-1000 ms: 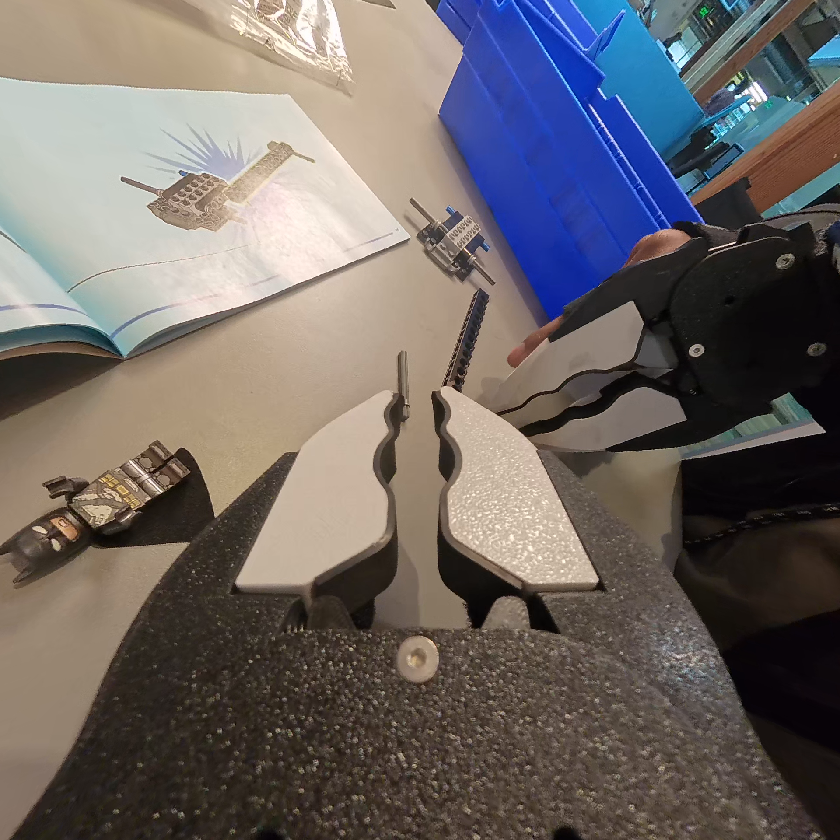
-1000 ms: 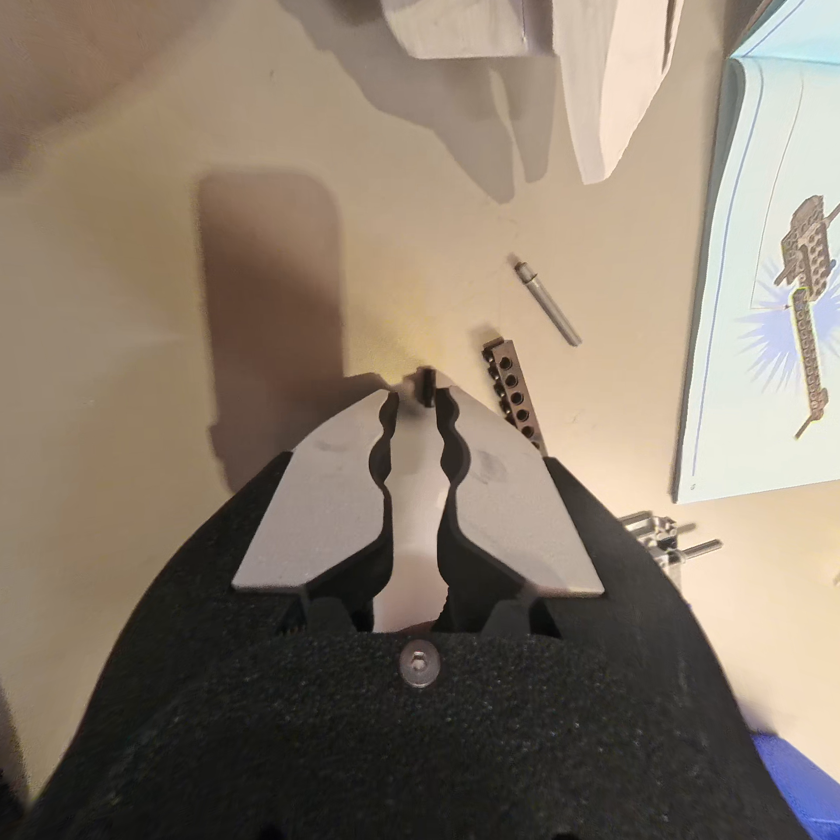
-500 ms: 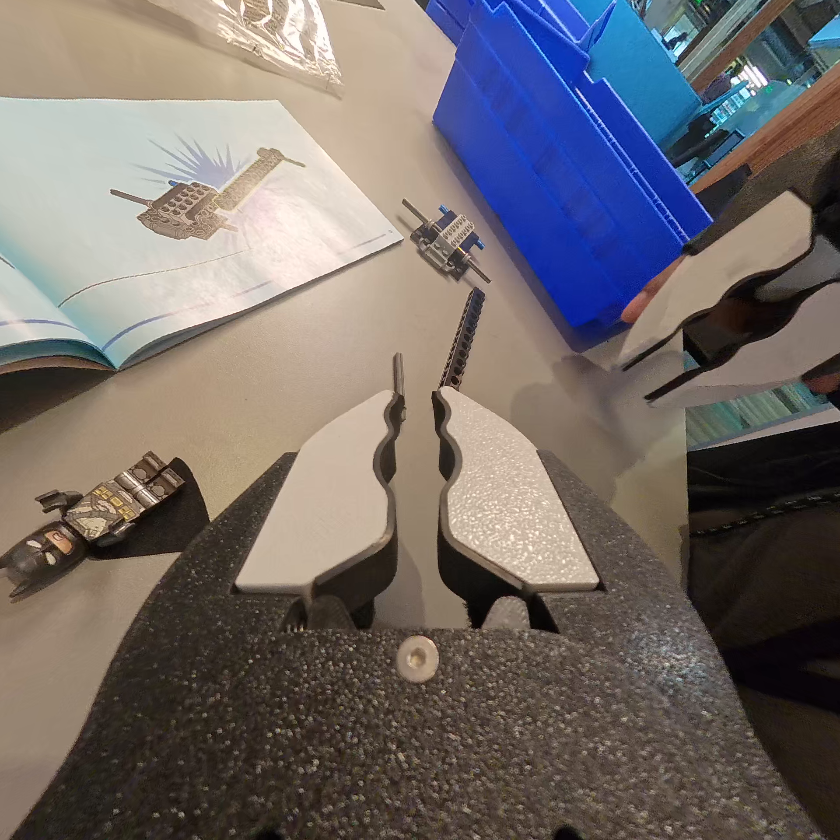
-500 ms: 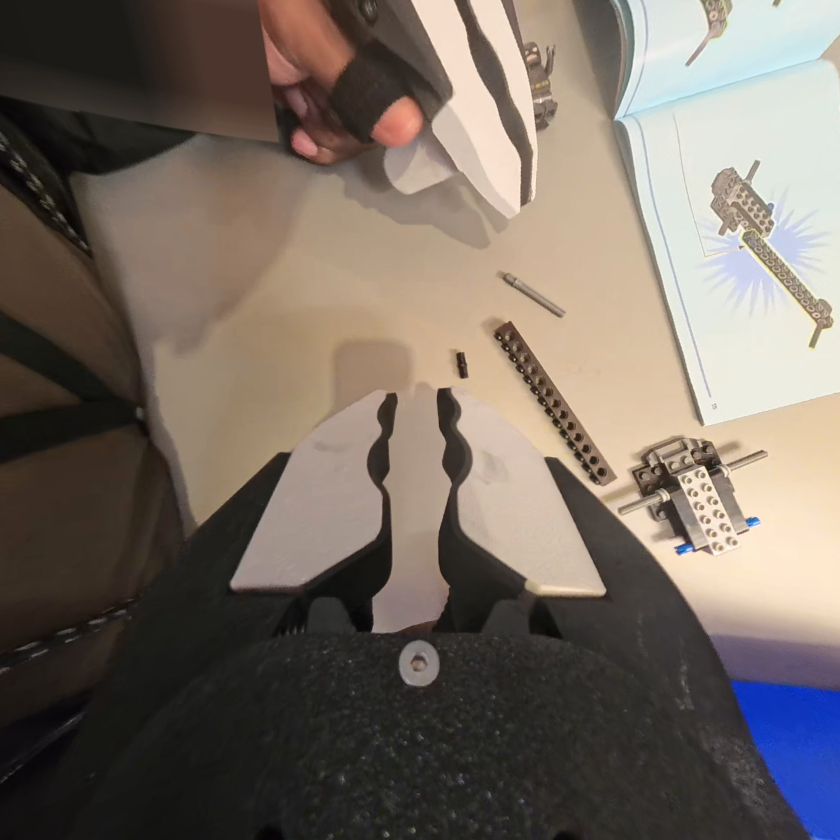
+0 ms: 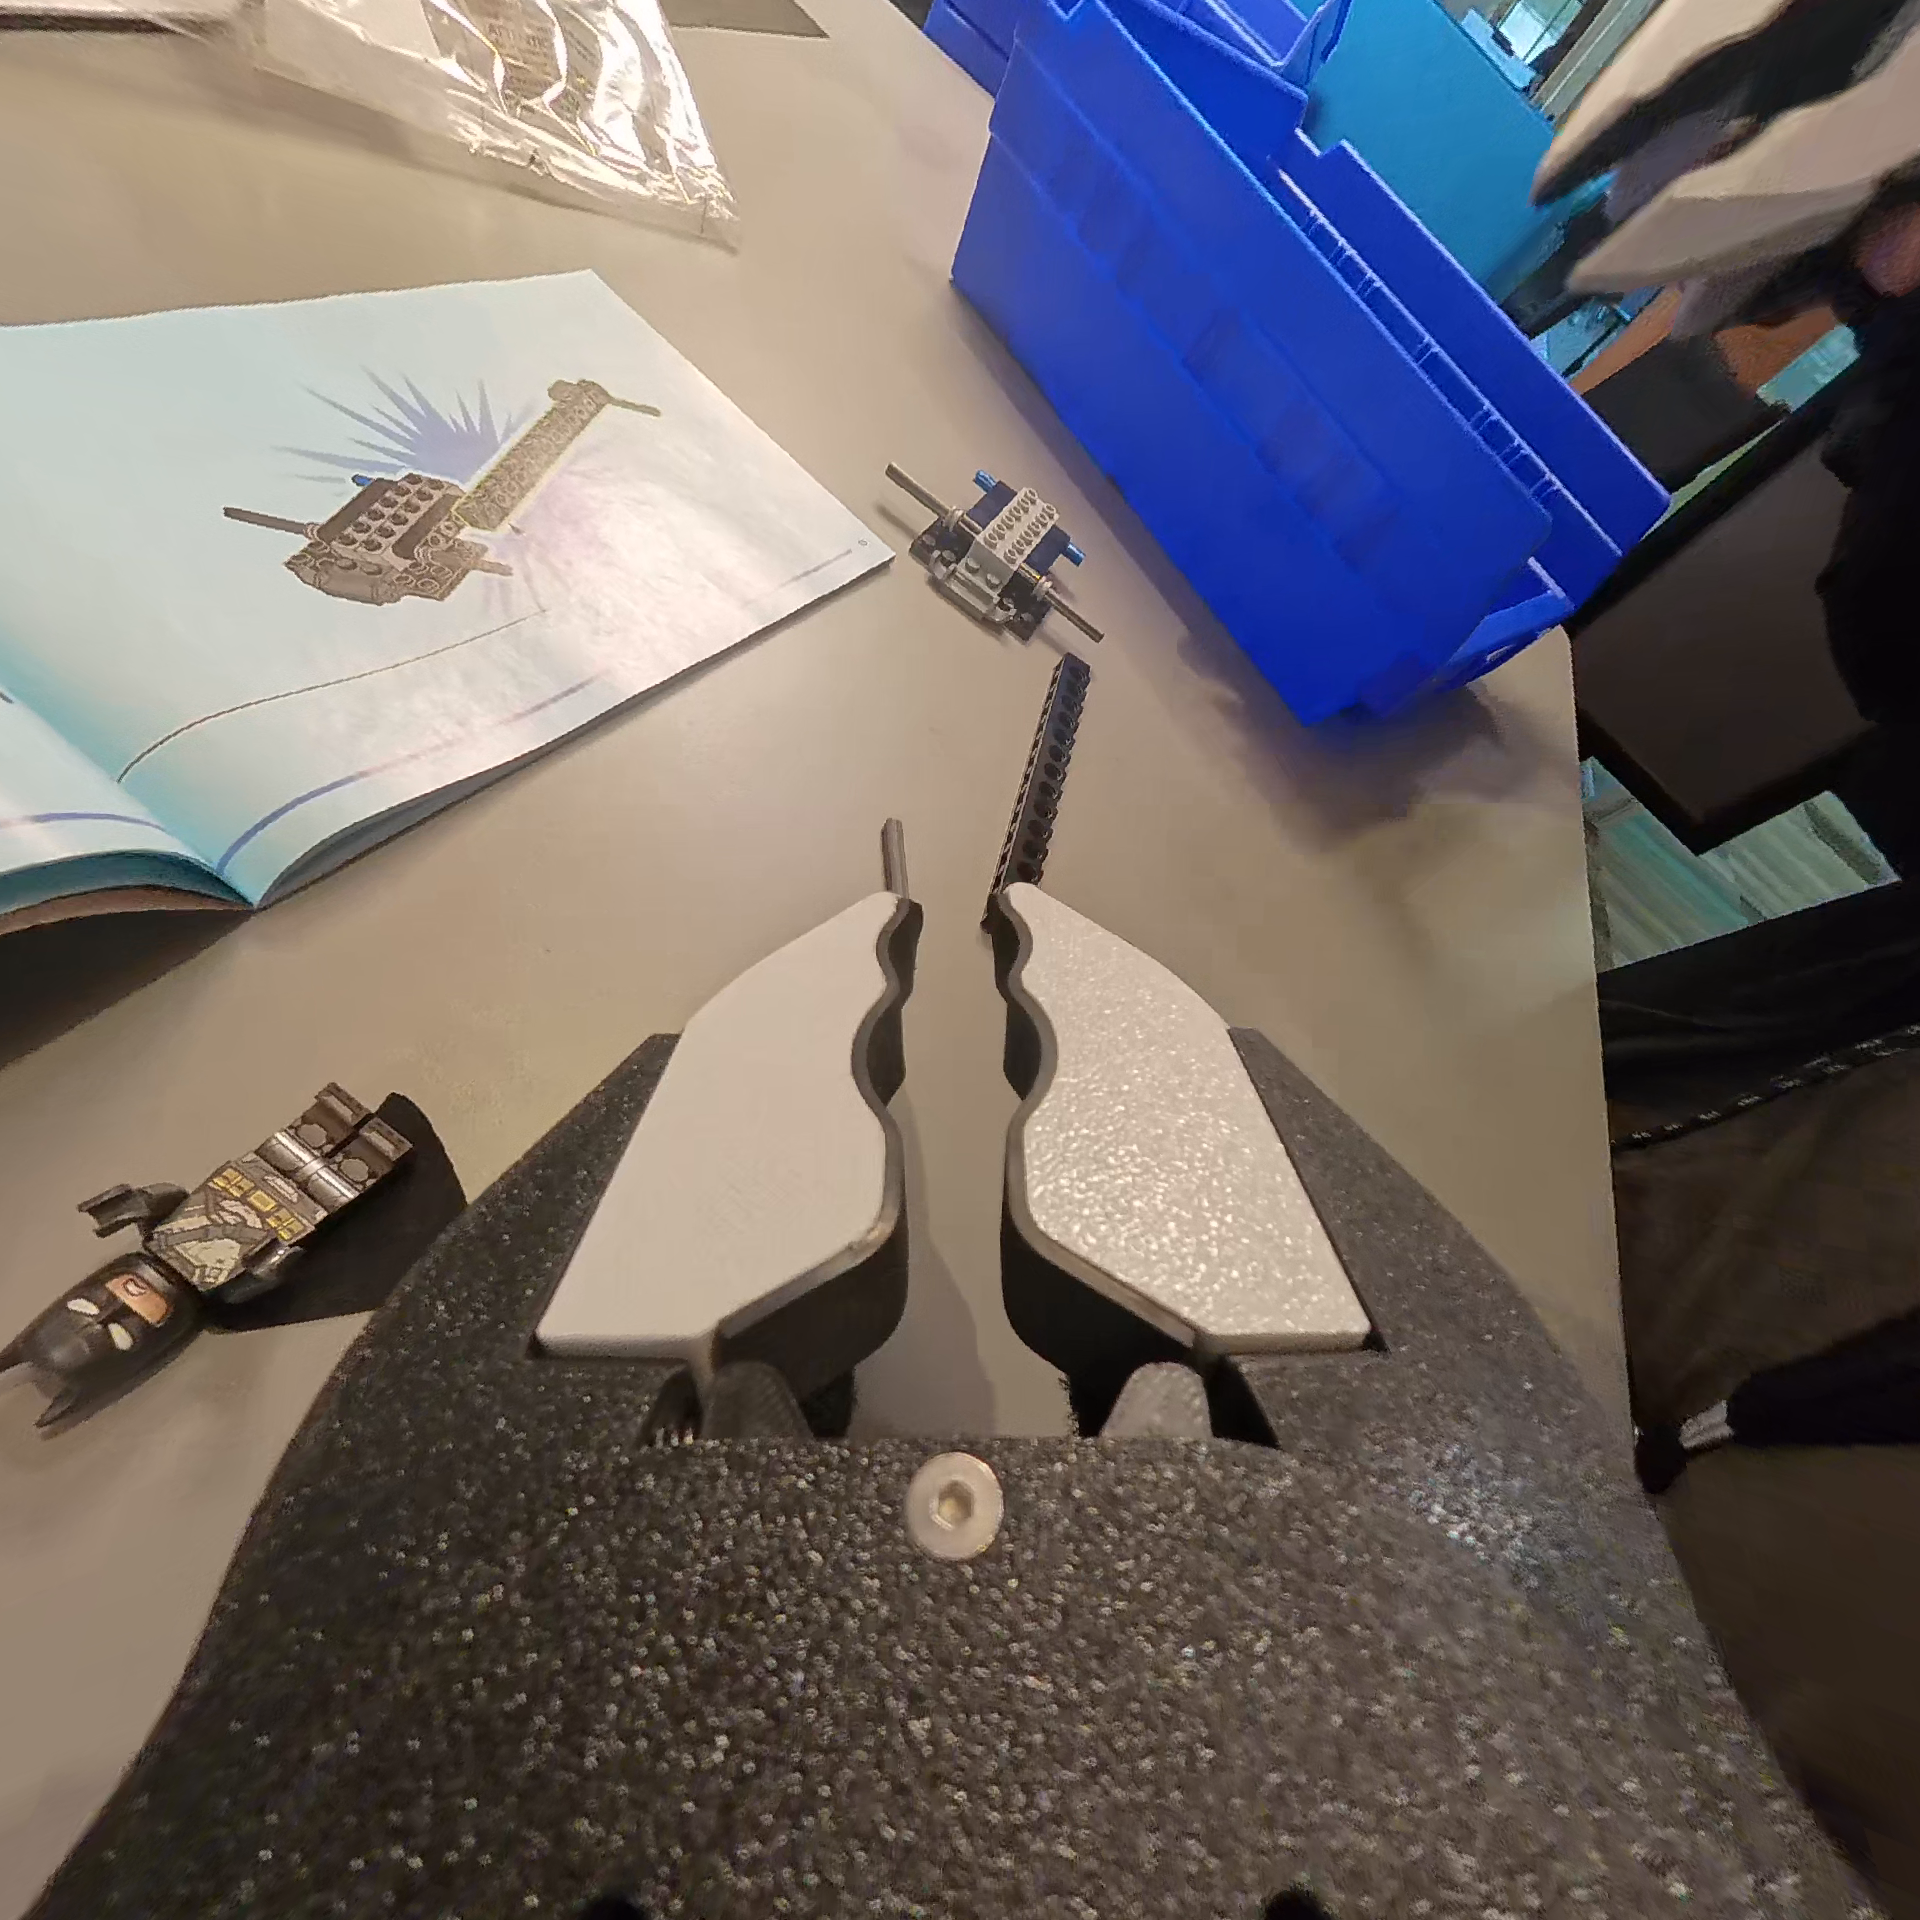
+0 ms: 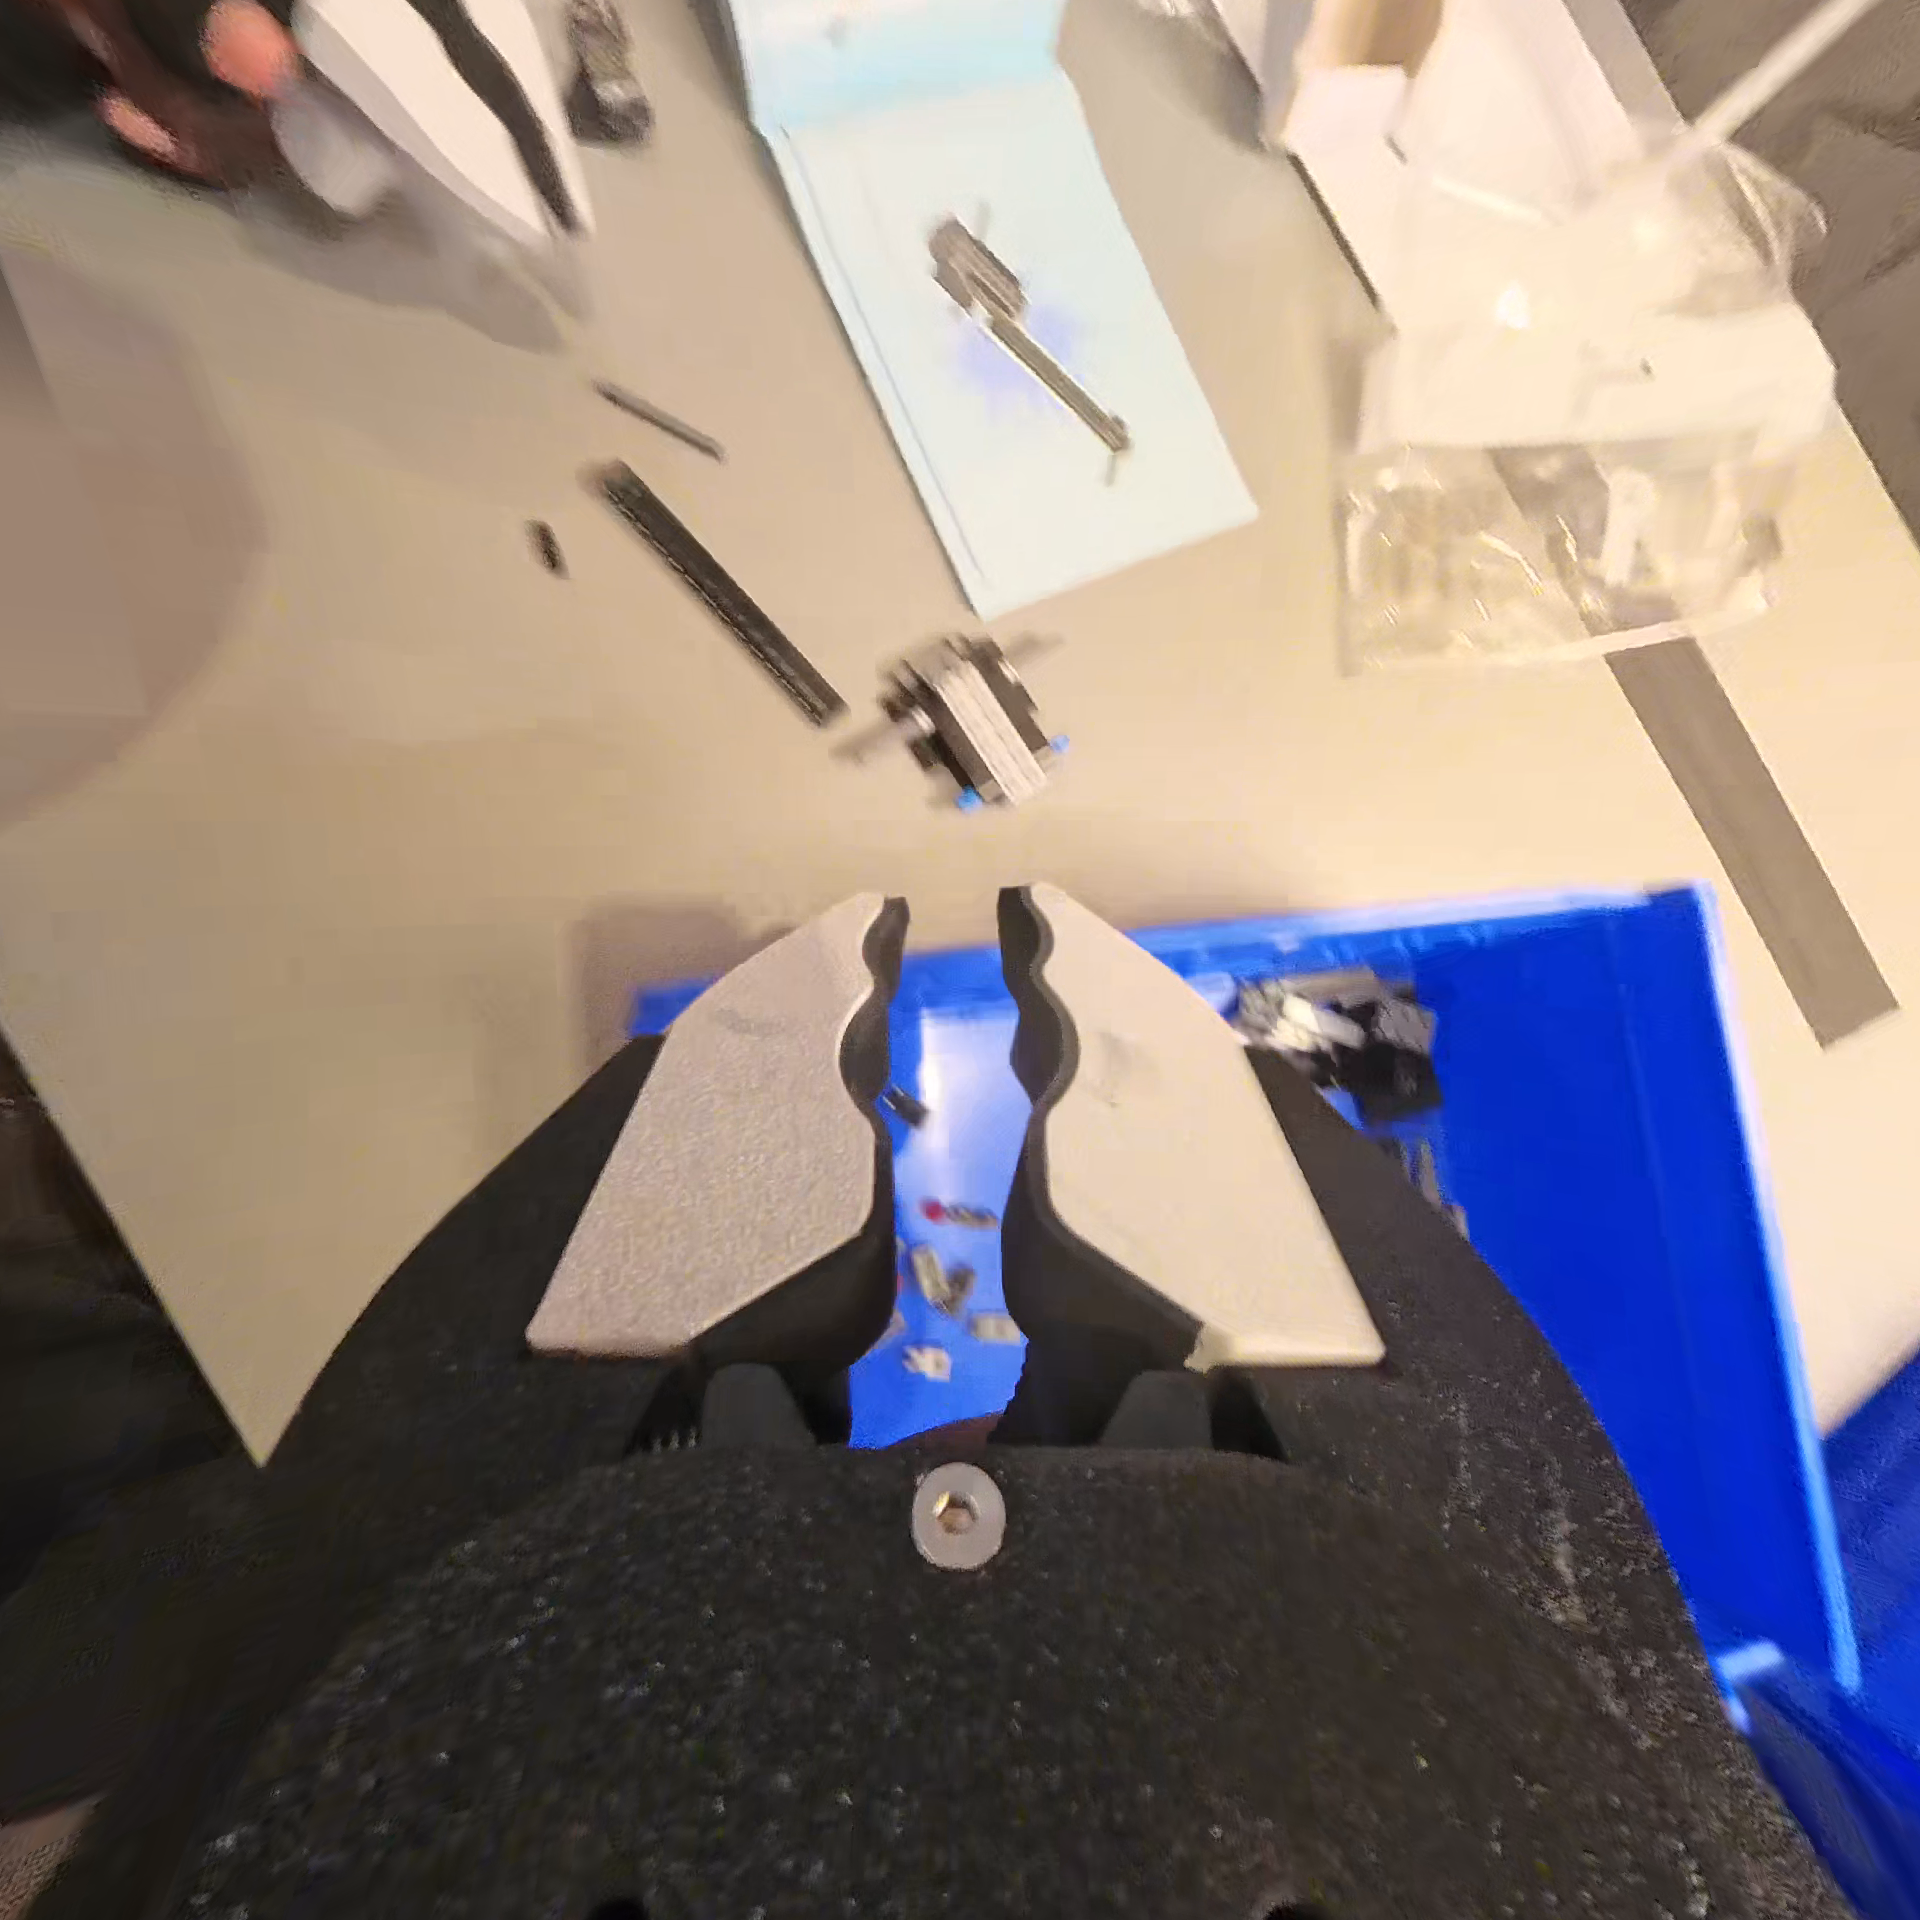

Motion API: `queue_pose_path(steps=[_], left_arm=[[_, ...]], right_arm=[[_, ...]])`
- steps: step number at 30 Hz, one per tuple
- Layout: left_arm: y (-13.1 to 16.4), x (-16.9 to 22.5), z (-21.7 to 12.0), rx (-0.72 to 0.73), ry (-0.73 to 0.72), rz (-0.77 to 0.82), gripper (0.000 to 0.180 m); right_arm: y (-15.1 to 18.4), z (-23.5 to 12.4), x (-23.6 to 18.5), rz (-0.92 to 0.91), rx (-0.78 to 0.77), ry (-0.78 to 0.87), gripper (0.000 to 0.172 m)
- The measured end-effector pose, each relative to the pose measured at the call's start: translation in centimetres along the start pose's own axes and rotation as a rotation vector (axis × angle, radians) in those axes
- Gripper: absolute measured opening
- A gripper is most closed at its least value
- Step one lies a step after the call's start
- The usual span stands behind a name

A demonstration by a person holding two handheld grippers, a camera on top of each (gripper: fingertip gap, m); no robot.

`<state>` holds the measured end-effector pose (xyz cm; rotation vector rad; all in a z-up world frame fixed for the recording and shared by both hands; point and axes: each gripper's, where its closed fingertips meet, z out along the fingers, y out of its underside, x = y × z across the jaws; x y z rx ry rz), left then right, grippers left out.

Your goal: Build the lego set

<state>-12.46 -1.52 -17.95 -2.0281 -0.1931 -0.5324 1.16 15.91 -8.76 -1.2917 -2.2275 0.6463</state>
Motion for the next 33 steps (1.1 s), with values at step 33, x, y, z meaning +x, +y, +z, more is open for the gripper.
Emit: queue_pose_path(steps=[33], left_arm=[[-0.6,0.1,0.5,0.015,0.062,-0.024,0.014]], right_arm=[[14.7,6.9,12.9,-0.616,-0.41,-0.08,0.017]])
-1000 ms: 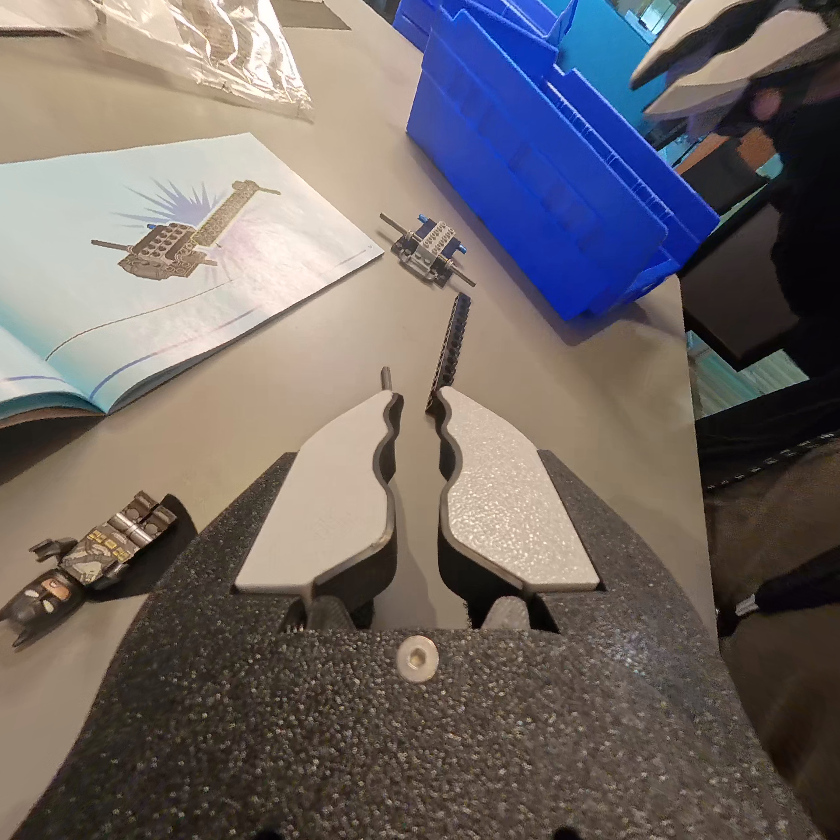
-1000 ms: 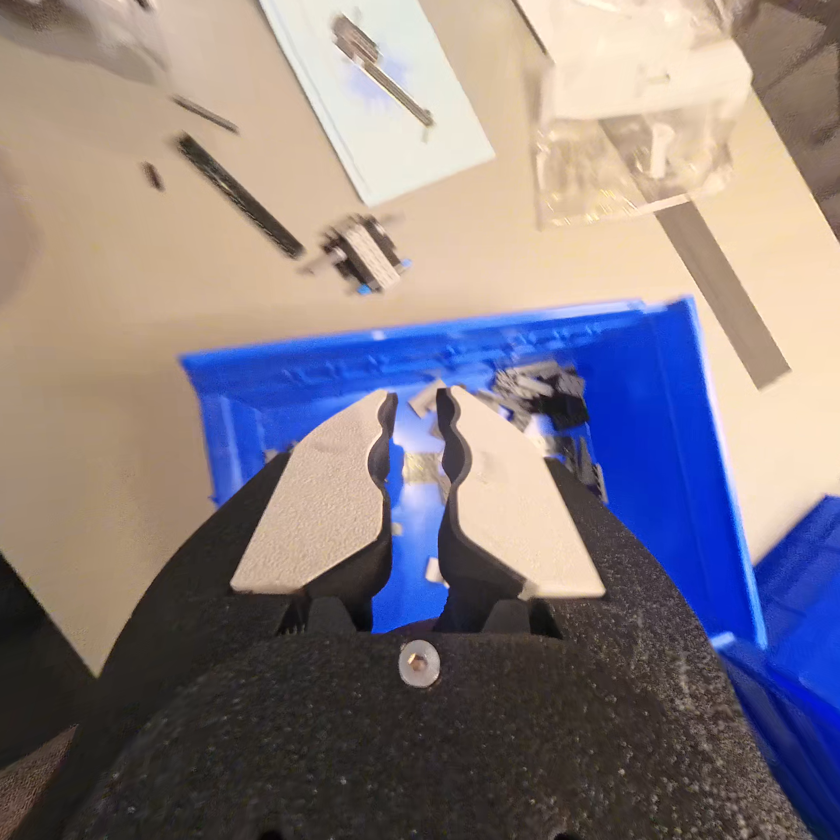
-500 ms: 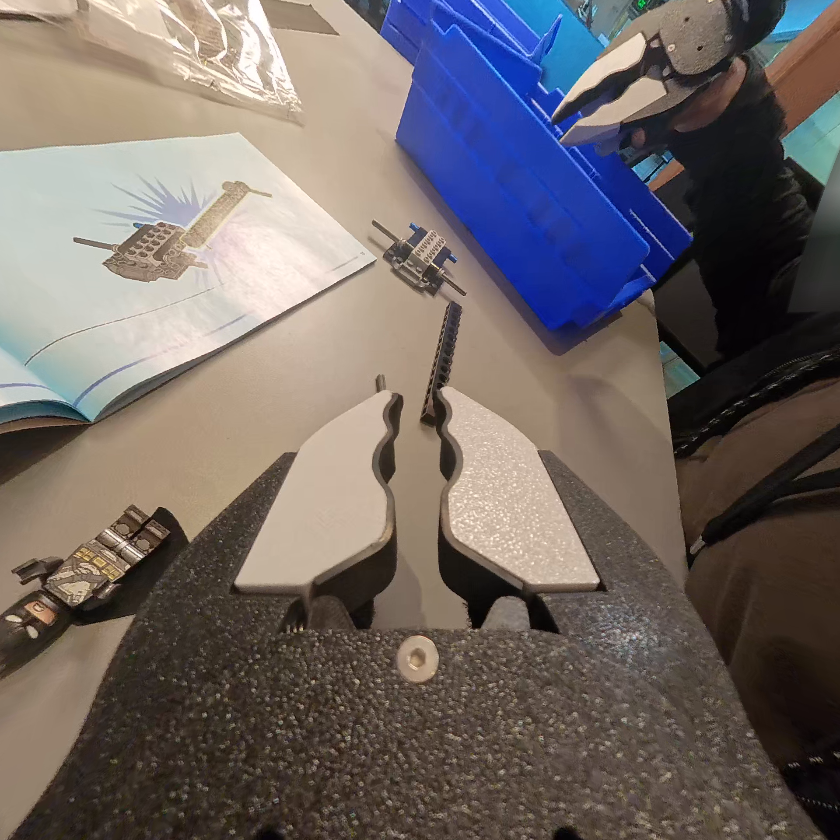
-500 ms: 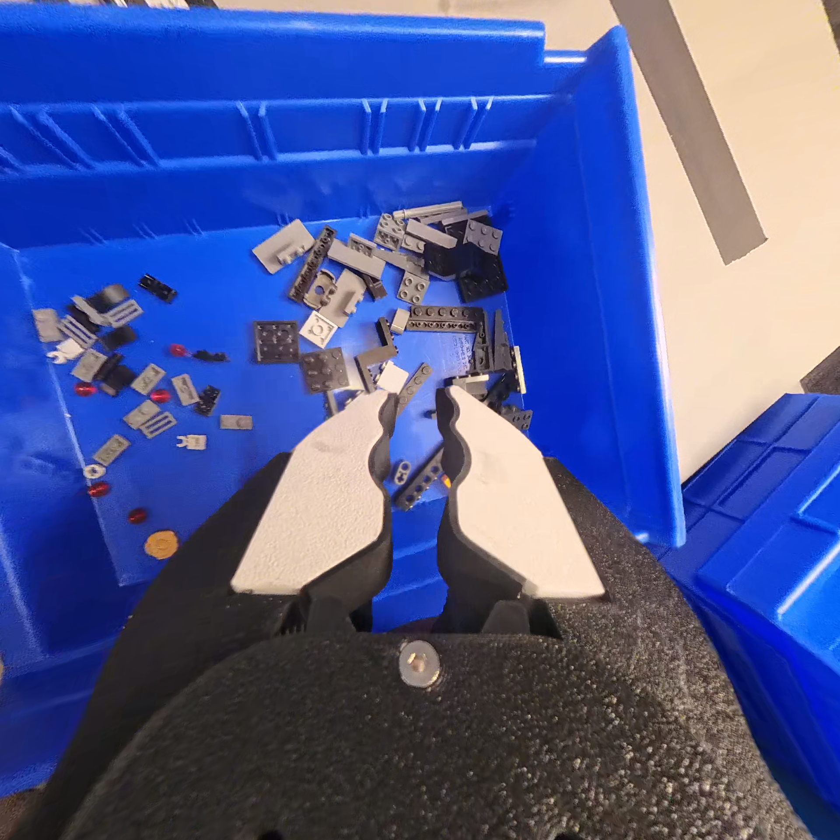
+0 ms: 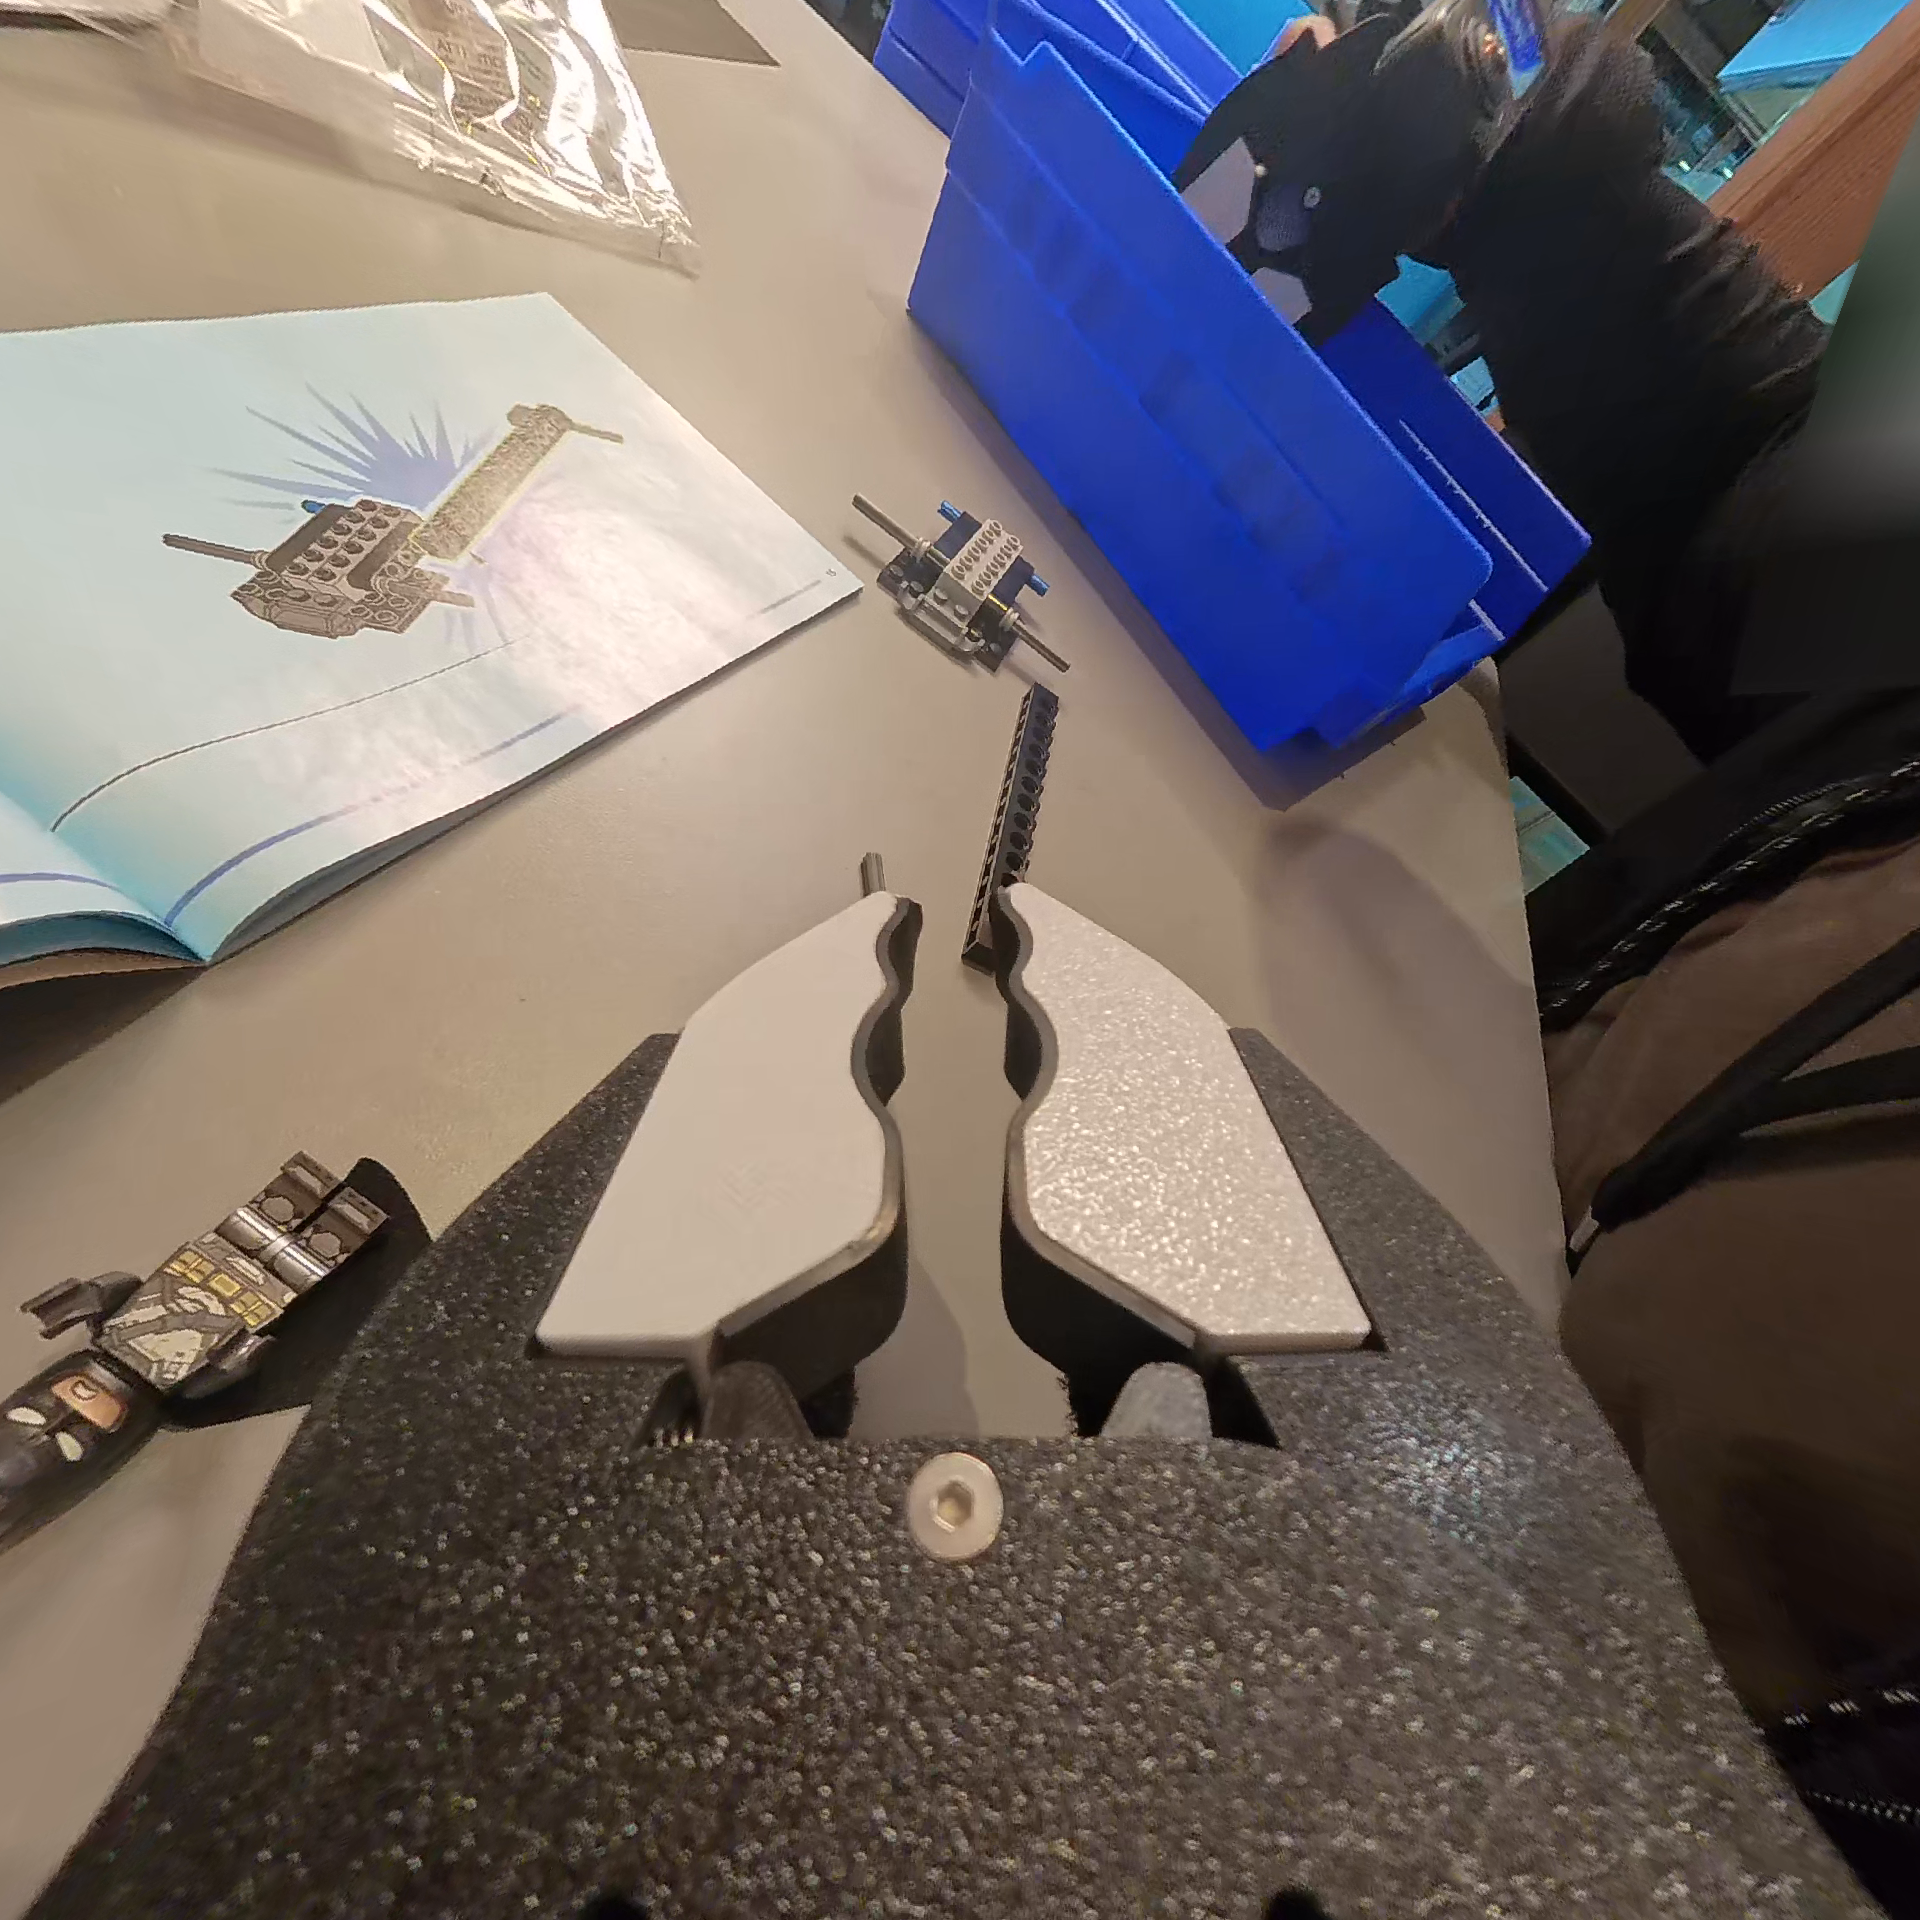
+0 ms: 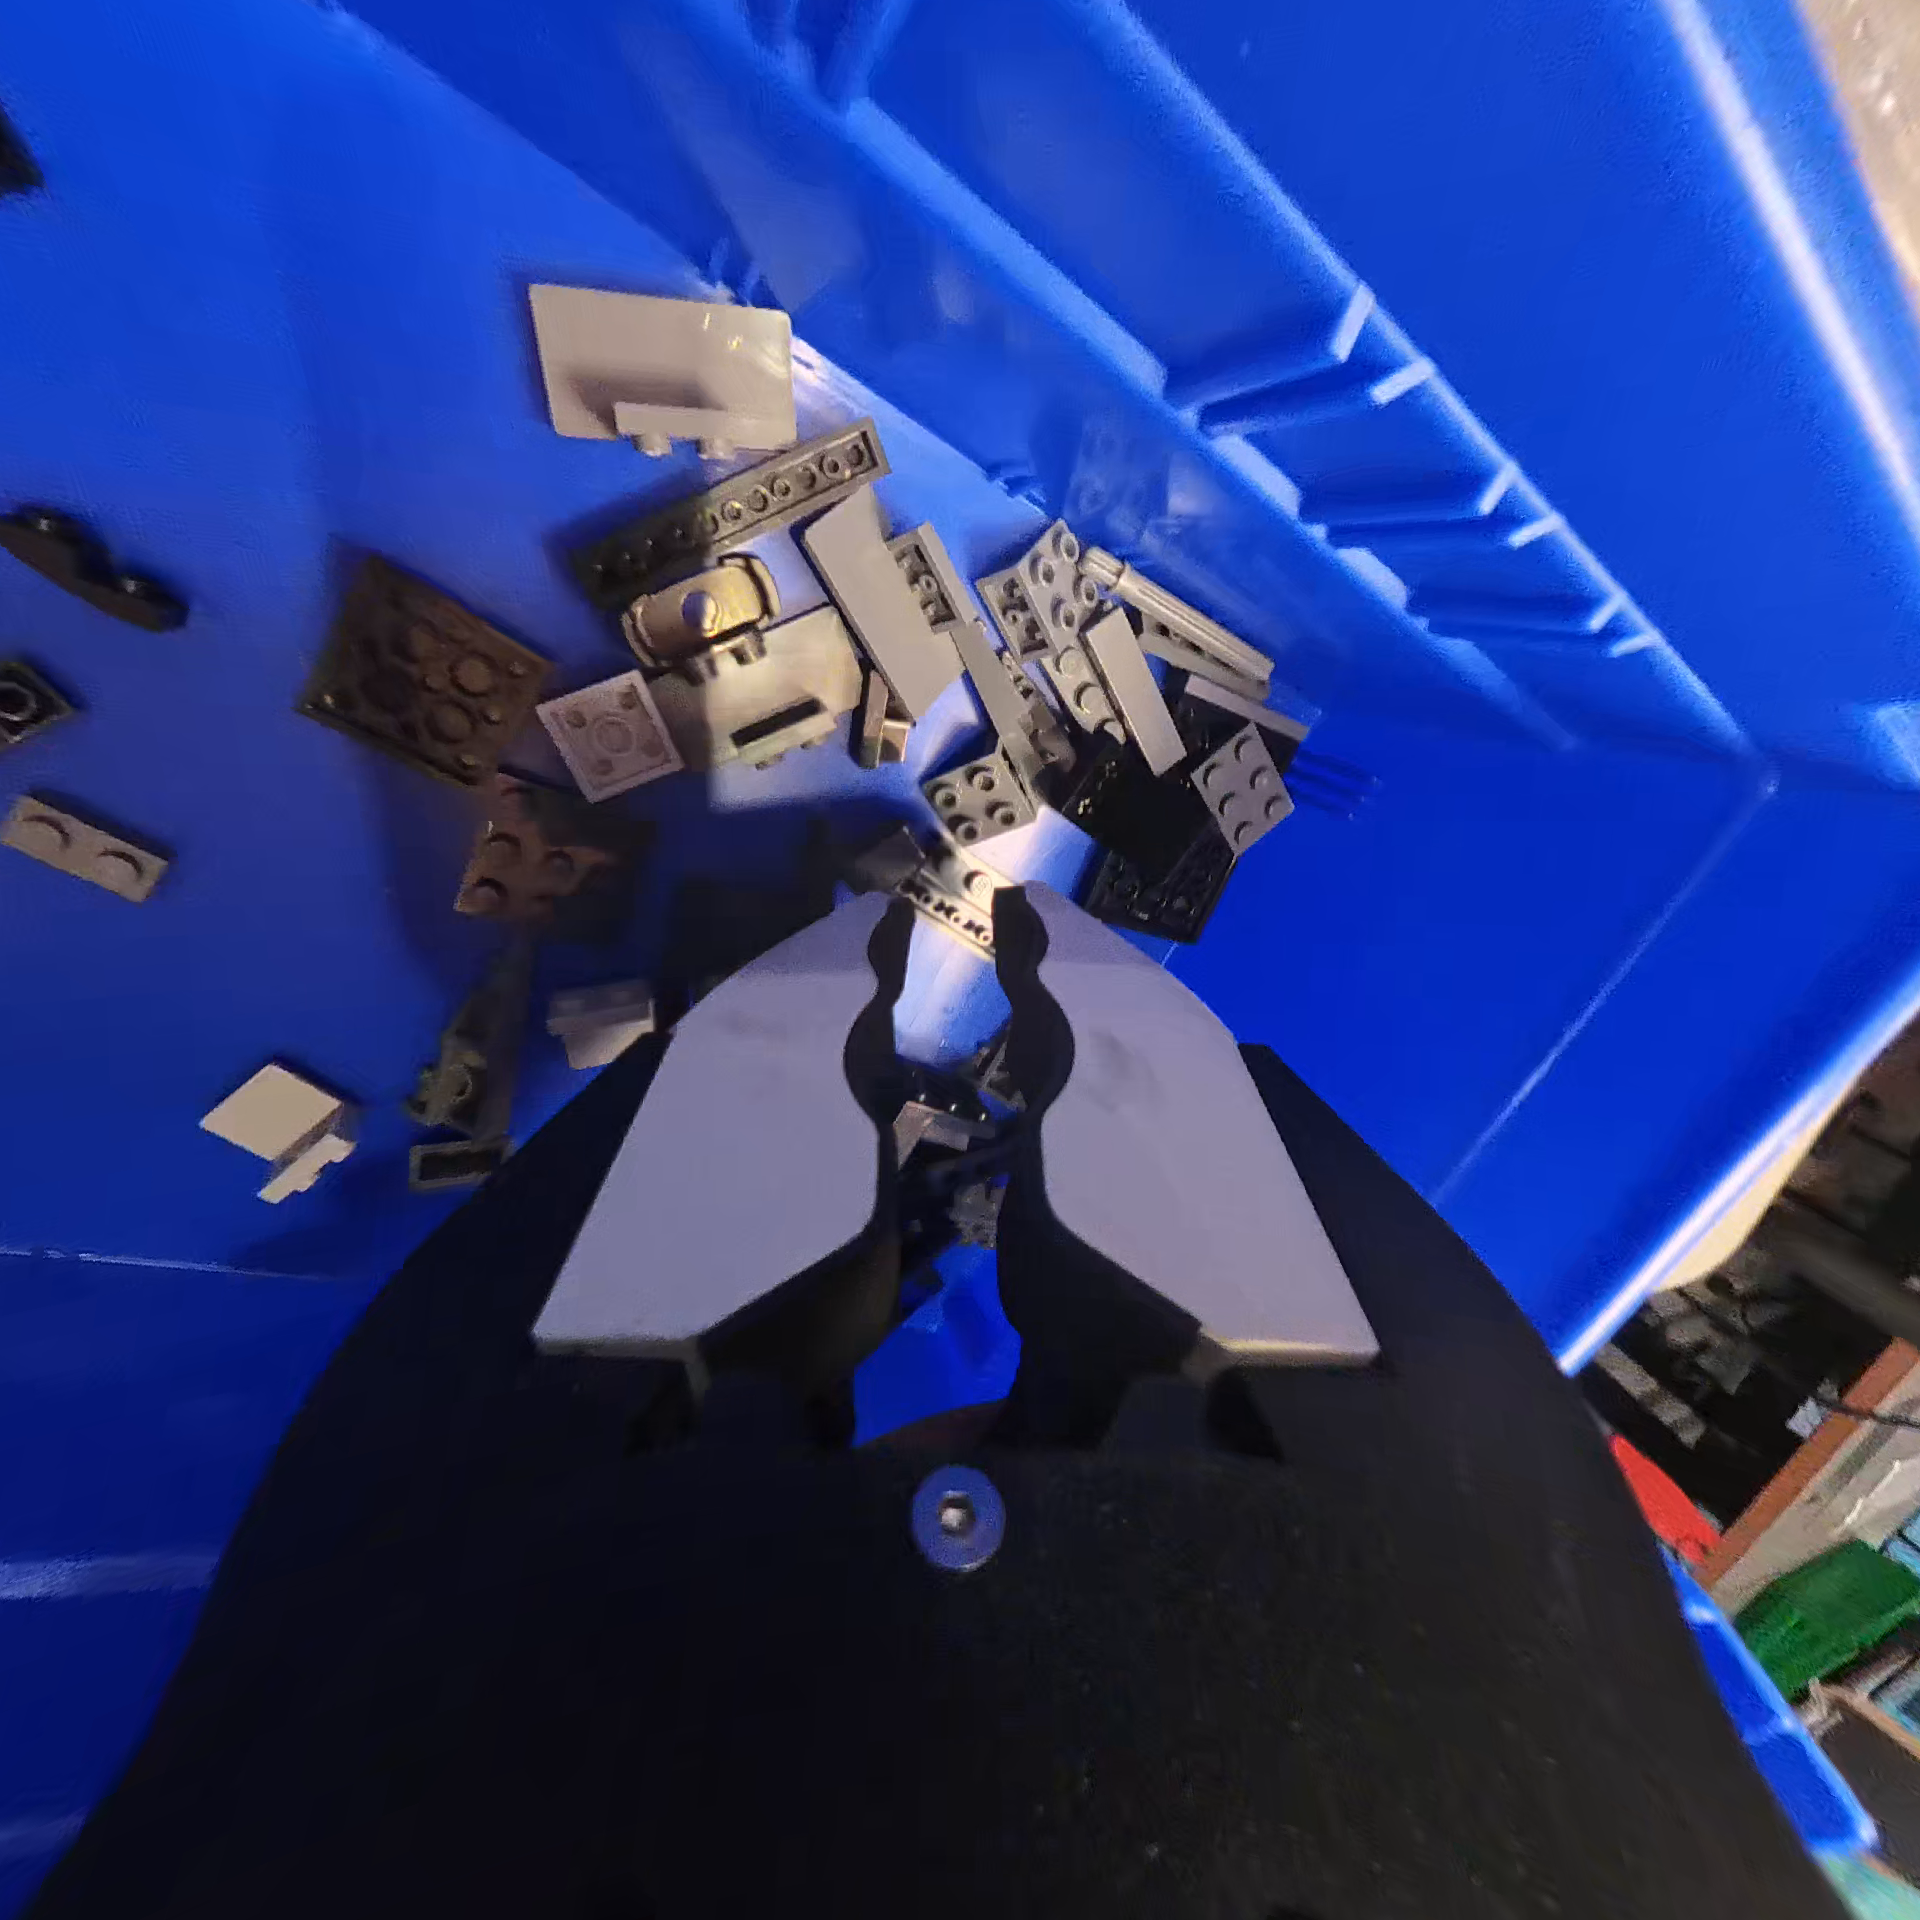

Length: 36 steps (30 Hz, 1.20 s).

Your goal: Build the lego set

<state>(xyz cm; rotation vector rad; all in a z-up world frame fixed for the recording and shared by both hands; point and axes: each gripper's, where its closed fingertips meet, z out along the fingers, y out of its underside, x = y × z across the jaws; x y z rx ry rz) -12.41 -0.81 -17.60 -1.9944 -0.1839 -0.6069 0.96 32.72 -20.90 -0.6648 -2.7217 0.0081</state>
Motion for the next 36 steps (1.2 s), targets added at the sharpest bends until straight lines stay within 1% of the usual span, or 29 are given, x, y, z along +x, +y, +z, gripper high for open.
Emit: queue_pose_path(steps=[6,15,36], left_arm=[[0.1,0.1,0.1,-0.006,0.008,-0.003,0.014],[0.1,0.1,0.1,-0.007,0.01,-0.006,0.014],[0.2,-0.1,0.2,-0.022,0.003,-0.013,0.014]], right_arm=[[-1.2,0.6,-0.5,-0.028,0.098,-0.089,0.015],[-0.7,0.7,-1.4,-0.032,0.092,-0.175,0.016],[-1.1,0.9,-0.5,-0.037,0.11,-0.109,0.017]])
